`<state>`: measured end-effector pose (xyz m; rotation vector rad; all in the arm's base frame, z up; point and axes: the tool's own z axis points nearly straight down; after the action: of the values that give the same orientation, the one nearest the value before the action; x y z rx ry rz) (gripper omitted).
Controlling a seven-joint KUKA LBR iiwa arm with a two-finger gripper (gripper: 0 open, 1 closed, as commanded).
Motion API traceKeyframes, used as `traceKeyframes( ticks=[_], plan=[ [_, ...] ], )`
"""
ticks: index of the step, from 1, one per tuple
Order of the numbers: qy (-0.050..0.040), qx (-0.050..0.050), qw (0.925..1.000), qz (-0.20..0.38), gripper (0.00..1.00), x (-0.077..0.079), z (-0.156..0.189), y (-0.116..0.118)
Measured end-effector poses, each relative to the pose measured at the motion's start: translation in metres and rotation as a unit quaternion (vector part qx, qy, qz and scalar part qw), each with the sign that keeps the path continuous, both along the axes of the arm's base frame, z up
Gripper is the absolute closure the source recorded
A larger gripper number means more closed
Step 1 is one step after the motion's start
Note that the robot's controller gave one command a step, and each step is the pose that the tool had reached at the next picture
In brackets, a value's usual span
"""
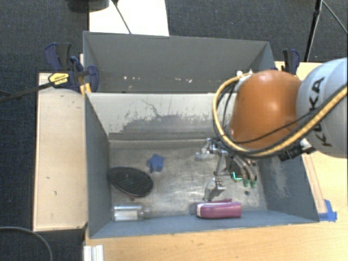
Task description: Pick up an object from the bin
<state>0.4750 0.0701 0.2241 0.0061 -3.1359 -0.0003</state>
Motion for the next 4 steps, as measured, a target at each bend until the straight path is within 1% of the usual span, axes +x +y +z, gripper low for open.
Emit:
traceKeyframes(
  ticks=[1, 2, 3, 4],
  plan=[
    [-0.0017, 0.001, 0.9991, 0.043, 0.0, 0.044, -0.093, 0.082],
    [-0.0057, 0.001, 0.9997, -0.025, 0.0, 0.111, -0.153, 0.099],
    [-0.0037, -0.001, 0.9958, -0.092, 0.0, 0.117, -0.148, 0.012],
    [-0.0056, 0.002, 0.9997, -0.025, 0.0, 0.108, -0.124, 0.104]
  ],
)
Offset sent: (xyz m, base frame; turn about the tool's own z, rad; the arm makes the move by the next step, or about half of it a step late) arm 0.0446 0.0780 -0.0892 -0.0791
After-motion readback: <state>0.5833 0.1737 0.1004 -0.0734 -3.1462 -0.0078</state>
